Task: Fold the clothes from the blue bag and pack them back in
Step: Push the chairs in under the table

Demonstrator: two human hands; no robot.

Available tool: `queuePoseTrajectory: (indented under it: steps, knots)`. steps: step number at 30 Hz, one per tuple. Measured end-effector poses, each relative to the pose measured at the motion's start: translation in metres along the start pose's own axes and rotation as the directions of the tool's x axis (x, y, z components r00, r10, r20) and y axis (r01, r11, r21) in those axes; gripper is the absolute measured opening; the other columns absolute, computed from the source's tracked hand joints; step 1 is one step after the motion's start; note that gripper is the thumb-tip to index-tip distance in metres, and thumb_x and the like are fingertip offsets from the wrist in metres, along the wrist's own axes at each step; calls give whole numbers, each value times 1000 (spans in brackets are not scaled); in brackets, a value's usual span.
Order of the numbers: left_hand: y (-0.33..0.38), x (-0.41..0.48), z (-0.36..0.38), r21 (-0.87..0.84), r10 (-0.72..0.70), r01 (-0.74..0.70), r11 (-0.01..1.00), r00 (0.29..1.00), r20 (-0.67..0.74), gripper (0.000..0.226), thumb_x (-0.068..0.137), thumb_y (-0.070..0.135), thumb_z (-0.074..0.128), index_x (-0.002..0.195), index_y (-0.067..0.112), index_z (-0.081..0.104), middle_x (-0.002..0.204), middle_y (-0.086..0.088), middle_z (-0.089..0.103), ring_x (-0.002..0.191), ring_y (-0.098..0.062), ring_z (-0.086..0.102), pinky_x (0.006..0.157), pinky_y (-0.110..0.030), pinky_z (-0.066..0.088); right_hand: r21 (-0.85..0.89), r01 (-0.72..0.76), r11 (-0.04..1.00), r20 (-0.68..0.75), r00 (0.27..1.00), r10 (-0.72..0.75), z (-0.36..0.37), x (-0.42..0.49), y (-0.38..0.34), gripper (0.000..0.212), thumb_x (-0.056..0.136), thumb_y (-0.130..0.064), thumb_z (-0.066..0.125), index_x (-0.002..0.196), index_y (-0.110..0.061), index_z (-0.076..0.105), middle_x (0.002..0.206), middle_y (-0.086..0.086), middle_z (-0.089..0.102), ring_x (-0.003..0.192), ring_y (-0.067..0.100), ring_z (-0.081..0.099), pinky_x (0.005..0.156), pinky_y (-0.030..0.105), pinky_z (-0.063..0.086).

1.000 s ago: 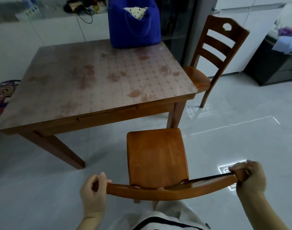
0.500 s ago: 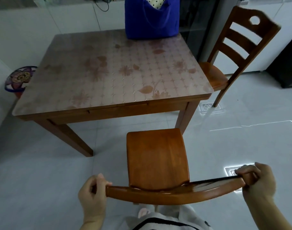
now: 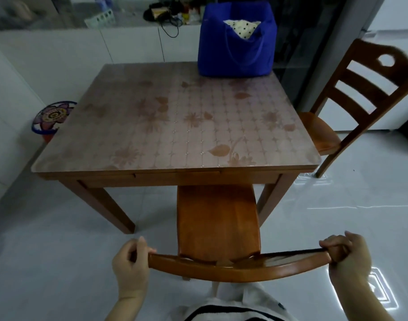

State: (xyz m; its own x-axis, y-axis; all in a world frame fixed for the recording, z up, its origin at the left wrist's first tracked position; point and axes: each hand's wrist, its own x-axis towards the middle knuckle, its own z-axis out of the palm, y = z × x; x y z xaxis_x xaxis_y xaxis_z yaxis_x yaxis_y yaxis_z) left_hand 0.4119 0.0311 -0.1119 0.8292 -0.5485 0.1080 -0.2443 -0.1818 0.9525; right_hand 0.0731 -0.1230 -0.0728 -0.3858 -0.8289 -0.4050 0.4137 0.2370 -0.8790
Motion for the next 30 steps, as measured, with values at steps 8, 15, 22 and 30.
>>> queuePoseTrajectory:
  steps: [8, 15, 22, 30]
  knots:
    - [14, 79, 63, -85, 58, -60, 995, 998, -36, 50, 79, 49, 42, 52, 11, 59, 60, 4, 67, 55, -8, 58, 56, -12, 43, 4, 25, 1000, 12, 1000, -25, 74, 60, -13, 17, 86, -8, 35, 74, -14, 46, 36, 0, 52, 43, 12, 53, 75, 21, 43]
    - [9, 119, 108, -69, 11, -14, 998, 999, -38, 46, 80, 48, 44, 51, 14, 57, 58, 0, 66, 53, -21, 57, 59, -32, 46, -21, -30, 999, 24, 999, 30, 116, 123, -18, 12, 86, -14, 38, 77, -14, 46, 37, 3, 52, 43, 17, 54, 65, 25, 44]
    - [7, 124, 122, -36, 22, -24, 999, 998, -54, 43, 81, 48, 42, 52, 21, 59, 66, 8, 68, 59, -8, 59, 59, -10, 43, -76, -24, 997, 45, 999, 27, 124, 152, -16, 24, 87, -16, 38, 64, -11, 44, 39, 4, 54, 45, 16, 52, 65, 25, 42]
    - [12, 138, 127, -51, 16, -16, 999, 1000, 8, 44, 78, 48, 47, 57, 11, 58, 61, 4, 67, 57, -11, 58, 60, -17, 46, -143, -18, 990, 135, 990, 38, 129, 178, -9, 19, 82, -32, 51, 82, -18, 63, 53, -4, 63, 67, 17, 59, 78, 28, 47]
